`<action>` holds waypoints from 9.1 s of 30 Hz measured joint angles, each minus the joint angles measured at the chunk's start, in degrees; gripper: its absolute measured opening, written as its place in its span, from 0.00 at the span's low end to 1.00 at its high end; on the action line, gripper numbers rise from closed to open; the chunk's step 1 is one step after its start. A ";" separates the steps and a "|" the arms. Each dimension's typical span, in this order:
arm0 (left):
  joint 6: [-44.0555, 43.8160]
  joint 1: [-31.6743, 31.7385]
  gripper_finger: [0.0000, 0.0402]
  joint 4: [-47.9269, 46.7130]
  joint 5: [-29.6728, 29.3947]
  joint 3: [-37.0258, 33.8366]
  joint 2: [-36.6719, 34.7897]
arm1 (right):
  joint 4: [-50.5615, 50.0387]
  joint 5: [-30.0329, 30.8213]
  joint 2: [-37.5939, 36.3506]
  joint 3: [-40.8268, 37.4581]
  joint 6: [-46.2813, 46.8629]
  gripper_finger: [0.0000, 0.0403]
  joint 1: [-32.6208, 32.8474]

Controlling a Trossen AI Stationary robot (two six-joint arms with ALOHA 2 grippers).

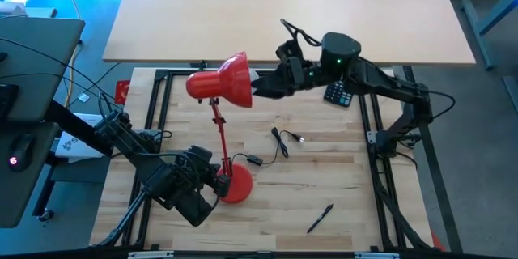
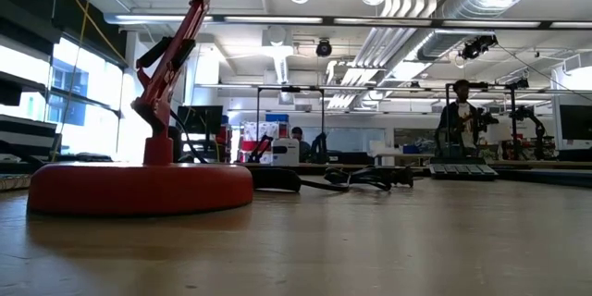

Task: Screw lightbulb
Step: Insert the white lightbulb into the red lamp

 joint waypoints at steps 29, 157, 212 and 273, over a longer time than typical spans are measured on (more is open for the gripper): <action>-0.44 0.00 0.00 0.21 -0.02 0.02 0.00 | 2.53 2.25 0.63 0.00 -1.69 0.85 -0.63; 18.62 -0.02 0.00 8.39 -14.25 31.04 -4.94 | 6.84 18.13 2.79 0.00 -185.58 0.62 7.42; 24.22 -0.04 0.00 9.29 -14.62 31.04 -4.94 | 4.90 23.22 2.75 0.11 -142.96 0.62 13.45; 76.05 -2.19 0.00 -1.36 -17.80 30.01 -4.83 | 8.43 42.75 2.92 -0.07 104.09 0.63 19.49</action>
